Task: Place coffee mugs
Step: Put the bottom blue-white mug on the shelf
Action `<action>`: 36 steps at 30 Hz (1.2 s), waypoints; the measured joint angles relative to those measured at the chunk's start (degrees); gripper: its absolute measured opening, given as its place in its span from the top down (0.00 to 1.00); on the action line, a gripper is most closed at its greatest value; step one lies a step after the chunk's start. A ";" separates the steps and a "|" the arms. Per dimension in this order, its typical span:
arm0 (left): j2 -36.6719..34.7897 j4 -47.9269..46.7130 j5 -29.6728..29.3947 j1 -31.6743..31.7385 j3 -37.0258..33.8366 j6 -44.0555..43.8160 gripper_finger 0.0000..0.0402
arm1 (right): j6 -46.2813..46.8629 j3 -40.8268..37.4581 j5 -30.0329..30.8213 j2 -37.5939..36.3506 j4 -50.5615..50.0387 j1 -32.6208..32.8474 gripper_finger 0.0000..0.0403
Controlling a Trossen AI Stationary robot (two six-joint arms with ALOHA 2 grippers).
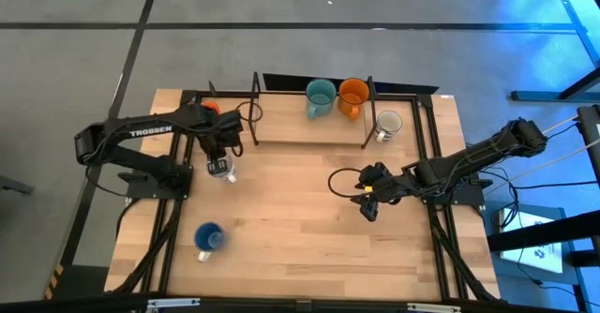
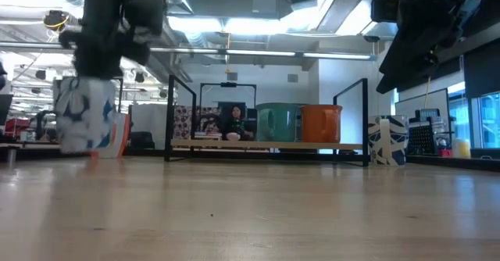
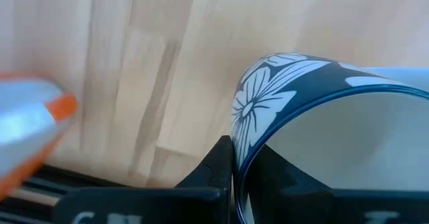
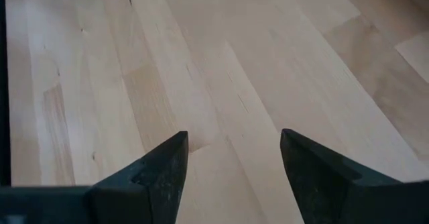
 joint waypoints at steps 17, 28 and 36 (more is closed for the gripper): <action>2.76 -3.99 -2.79 -14.60 30.34 -3.39 0.96 | -1.91 0.00 0.96 0.00 0.15 0.00 0.45; 17.02 -12.42 -6.34 -15.65 50.11 -2.70 0.96 | -1.89 0.04 0.94 -0.02 0.31 0.00 0.45; 27.13 -13.31 -7.03 -10.85 61.39 2.81 0.96 | -1.68 0.07 3.13 -0.04 0.10 0.00 0.45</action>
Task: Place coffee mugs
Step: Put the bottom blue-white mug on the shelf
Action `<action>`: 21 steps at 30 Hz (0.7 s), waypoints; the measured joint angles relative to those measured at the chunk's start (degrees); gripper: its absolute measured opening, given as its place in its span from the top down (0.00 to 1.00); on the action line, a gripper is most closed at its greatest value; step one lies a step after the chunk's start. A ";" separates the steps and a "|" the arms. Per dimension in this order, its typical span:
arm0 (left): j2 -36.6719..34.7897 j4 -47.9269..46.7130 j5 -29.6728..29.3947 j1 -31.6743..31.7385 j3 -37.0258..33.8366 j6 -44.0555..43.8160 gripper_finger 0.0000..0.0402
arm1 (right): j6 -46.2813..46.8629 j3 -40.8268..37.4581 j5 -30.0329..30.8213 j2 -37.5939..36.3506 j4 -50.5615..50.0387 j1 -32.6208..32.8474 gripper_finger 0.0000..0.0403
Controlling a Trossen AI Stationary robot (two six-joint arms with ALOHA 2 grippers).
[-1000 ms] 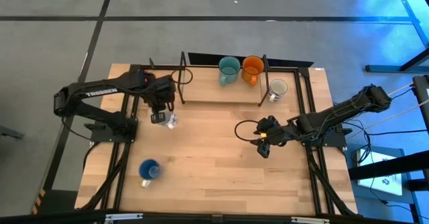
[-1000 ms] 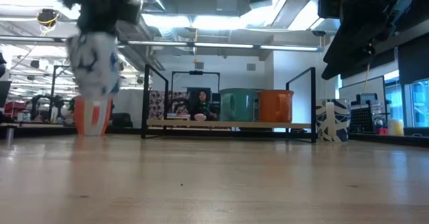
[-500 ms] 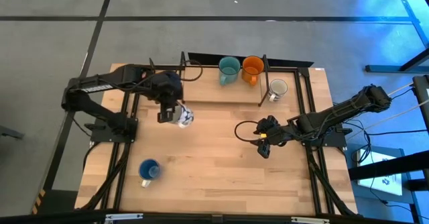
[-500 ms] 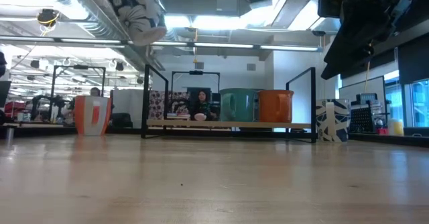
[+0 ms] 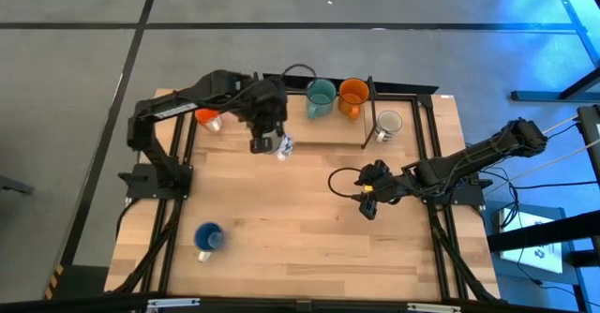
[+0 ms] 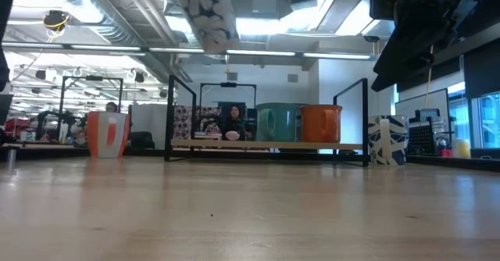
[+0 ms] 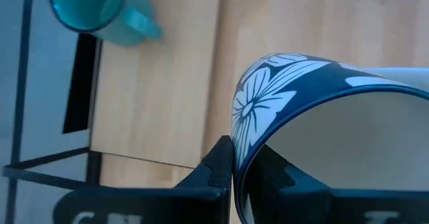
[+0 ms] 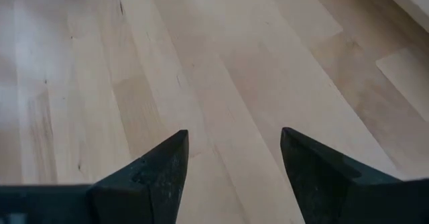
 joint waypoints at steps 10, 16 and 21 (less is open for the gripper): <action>9.59 -0.42 -1.79 6.58 8.11 9.16 0.95 | 2.02 0.00 0.39 0.00 -2.86 0.00 0.45; 15.18 0.30 -1.20 10.54 11.77 15.23 0.95 | 5.16 0.00 2.39 0.00 -4.36 -0.07 0.45; 18.81 0.57 -2.88 14.11 12.56 20.03 0.95 | 7.32 0.00 3.40 0.00 -5.29 -0.07 0.45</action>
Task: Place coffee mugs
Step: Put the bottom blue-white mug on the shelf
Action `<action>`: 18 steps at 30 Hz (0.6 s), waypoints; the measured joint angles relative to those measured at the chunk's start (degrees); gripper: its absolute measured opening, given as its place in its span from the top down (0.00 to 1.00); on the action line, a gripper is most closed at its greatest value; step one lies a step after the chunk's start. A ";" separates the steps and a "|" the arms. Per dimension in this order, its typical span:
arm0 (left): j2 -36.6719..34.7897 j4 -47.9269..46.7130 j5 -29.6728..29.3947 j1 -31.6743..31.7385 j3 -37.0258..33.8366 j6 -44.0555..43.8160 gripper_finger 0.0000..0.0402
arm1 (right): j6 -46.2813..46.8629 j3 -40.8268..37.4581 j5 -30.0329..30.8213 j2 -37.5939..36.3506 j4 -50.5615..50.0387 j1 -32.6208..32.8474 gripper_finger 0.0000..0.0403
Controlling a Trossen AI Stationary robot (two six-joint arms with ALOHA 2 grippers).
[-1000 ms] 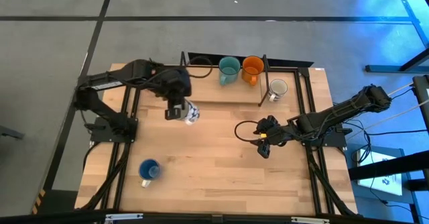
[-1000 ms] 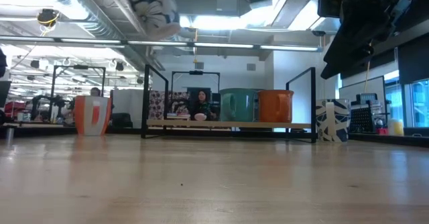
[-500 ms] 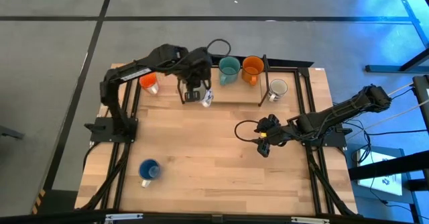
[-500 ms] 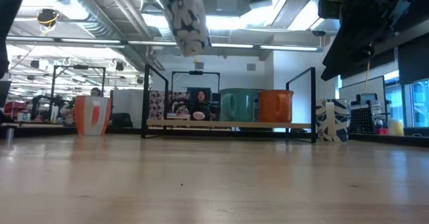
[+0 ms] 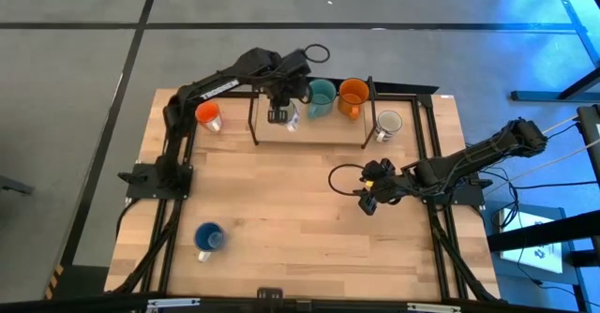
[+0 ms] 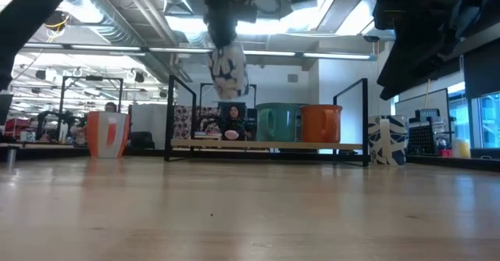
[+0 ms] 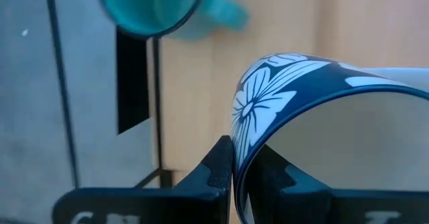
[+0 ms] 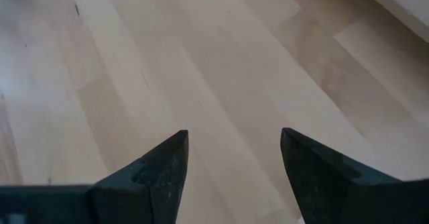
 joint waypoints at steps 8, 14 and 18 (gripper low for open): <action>3.14 2.71 3.52 5.19 0.00 1.18 0.95 | 1.37 0.00 0.89 0.01 -0.40 -0.04 0.45; 4.55 3.51 6.65 7.34 0.00 1.94 0.95 | 1.90 0.00 0.89 0.02 -0.76 -0.02 0.45; 4.70 4.20 10.05 8.48 0.00 2.26 0.95 | 2.00 0.00 0.88 0.02 -0.69 -0.04 0.45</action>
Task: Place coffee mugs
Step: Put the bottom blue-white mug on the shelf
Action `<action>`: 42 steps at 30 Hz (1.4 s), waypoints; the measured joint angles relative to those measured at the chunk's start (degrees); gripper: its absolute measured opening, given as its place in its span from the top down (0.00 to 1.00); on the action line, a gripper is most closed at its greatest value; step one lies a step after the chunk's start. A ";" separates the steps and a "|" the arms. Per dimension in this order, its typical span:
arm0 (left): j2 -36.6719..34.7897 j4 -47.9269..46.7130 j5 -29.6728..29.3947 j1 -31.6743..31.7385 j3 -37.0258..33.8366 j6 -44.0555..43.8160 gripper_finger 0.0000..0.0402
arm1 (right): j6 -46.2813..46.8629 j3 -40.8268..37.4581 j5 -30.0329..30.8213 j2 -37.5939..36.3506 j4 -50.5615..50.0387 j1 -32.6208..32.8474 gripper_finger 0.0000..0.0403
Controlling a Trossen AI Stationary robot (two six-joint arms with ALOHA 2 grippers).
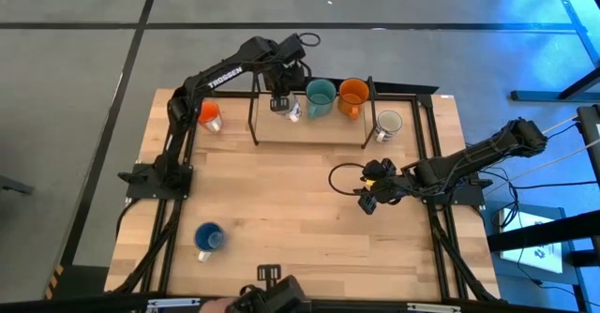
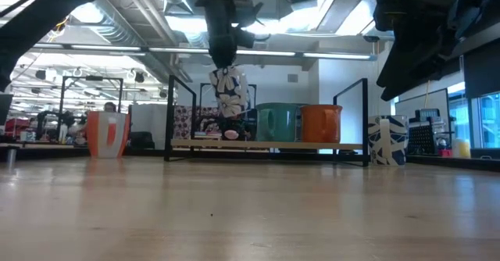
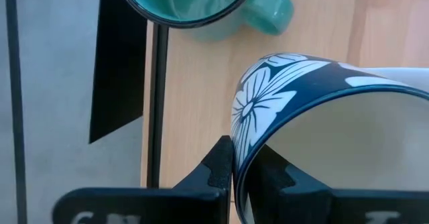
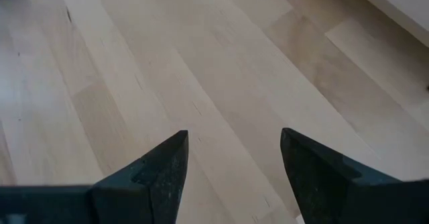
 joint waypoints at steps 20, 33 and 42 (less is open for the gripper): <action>2.58 3.79 -0.19 1.24 -0.22 0.38 0.95 | 2.39 0.00 0.12 0.02 0.09 0.10 0.45; 6.70 5.29 -2.49 3.40 -0.22 -1.07 0.95 | 4.00 -0.02 0.02 0.04 0.17 0.10 0.45; 7.66 7.06 -2.05 4.13 -0.16 0.09 0.93 | 4.47 -0.02 0.01 0.04 0.15 0.10 0.45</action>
